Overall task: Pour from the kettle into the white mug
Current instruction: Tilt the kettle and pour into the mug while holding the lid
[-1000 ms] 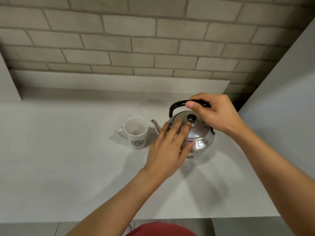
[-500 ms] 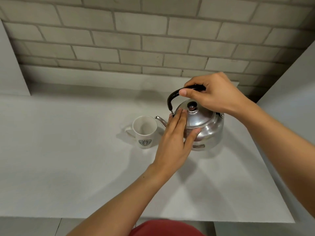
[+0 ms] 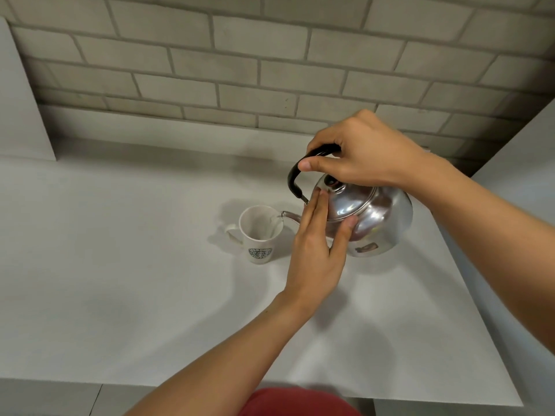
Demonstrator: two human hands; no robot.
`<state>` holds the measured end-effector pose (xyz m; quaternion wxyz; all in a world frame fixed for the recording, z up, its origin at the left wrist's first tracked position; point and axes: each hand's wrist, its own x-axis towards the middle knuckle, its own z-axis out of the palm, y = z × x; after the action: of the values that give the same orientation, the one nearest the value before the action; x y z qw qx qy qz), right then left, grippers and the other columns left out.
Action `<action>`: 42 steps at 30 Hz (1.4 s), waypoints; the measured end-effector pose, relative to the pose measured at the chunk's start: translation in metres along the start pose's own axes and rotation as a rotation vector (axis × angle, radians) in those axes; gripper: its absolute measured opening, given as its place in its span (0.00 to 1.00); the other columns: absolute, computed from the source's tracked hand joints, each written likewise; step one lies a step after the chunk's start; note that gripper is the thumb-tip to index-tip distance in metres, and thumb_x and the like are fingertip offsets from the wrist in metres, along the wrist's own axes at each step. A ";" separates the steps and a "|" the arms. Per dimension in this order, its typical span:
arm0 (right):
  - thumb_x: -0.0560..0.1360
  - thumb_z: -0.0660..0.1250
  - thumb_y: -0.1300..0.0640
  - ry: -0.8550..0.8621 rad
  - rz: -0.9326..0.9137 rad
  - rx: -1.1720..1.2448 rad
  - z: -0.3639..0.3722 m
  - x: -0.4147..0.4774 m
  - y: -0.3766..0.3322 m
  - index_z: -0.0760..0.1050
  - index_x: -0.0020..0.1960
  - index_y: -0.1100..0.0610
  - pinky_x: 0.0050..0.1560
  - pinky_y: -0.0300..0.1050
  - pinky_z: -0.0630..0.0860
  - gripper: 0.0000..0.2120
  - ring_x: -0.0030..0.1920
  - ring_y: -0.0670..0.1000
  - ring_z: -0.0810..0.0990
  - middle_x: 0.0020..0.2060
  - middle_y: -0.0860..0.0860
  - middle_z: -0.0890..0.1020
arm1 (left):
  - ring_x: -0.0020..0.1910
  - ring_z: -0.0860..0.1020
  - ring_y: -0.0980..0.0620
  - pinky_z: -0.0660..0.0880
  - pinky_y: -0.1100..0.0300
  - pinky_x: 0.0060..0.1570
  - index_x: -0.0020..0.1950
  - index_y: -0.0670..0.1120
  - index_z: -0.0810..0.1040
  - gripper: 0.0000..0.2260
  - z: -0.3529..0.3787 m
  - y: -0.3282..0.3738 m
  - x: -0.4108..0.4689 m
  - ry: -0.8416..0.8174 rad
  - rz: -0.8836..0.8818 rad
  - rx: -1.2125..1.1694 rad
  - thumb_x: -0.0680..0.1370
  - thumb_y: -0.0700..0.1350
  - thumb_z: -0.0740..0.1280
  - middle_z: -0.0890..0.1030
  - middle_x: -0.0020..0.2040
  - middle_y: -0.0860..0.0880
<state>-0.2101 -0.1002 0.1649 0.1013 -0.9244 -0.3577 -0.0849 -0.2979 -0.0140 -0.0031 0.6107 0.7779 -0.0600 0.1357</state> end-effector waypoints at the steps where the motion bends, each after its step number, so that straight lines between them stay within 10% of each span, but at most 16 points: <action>1: 0.79 0.69 0.39 -0.007 -0.006 -0.008 -0.002 0.002 -0.002 0.87 0.55 0.54 0.44 0.53 0.79 0.19 0.39 0.53 0.81 0.41 0.51 0.88 | 0.79 0.55 0.70 0.53 0.78 0.71 0.83 0.51 0.60 0.29 0.001 0.001 0.000 0.015 0.001 -0.016 0.85 0.60 0.62 0.62 0.84 0.53; 20: 0.78 0.68 0.35 -0.151 -0.043 -0.143 -0.015 0.018 -0.023 0.86 0.55 0.49 0.45 0.56 0.81 0.19 0.43 0.55 0.82 0.41 0.51 0.87 | 0.80 0.64 0.59 0.66 0.48 0.77 0.82 0.51 0.64 0.31 0.013 0.015 -0.003 0.126 -0.059 -0.228 0.83 0.63 0.64 0.68 0.80 0.54; 42: 0.78 0.69 0.37 -0.169 -0.092 -0.193 -0.020 0.027 -0.026 0.85 0.52 0.51 0.39 0.50 0.77 0.18 0.42 0.58 0.81 0.38 0.51 0.84 | 0.78 0.67 0.60 0.68 0.47 0.76 0.81 0.53 0.66 0.33 0.016 0.024 -0.002 0.179 -0.071 -0.285 0.80 0.68 0.63 0.72 0.77 0.56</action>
<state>-0.2092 -0.0690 0.1933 -0.0226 -0.9164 -0.3971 -0.0451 -0.3042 -0.0359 0.0154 0.7222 0.6697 0.0034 0.1729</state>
